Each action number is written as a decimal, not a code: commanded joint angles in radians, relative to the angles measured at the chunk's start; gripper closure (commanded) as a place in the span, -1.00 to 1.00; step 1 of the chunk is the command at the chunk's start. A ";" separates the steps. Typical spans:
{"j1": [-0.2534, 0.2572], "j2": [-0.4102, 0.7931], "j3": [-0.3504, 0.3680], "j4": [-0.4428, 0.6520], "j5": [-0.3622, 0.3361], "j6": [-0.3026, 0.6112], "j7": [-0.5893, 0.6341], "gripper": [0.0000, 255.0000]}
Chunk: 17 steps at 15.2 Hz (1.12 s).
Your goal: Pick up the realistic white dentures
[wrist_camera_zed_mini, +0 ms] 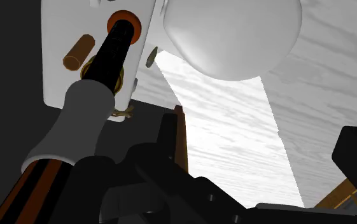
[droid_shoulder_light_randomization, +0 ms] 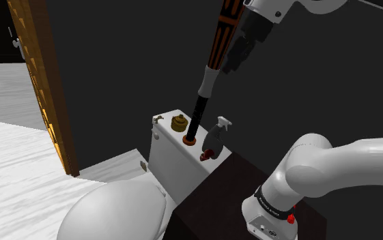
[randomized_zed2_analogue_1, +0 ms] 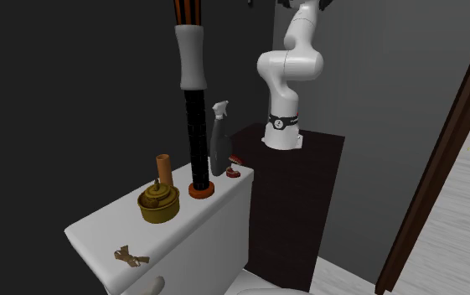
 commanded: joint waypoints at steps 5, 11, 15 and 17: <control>0.031 -0.030 -0.028 -0.144 -0.027 0.087 -0.125 -1.00; 0.069 -0.043 -0.082 -0.335 -0.082 0.228 -0.314 -1.00; 0.085 -0.022 -0.125 -0.446 -0.129 0.336 -0.441 -1.00; 0.089 0.000 -0.149 -0.495 -0.156 0.397 -0.505 -1.00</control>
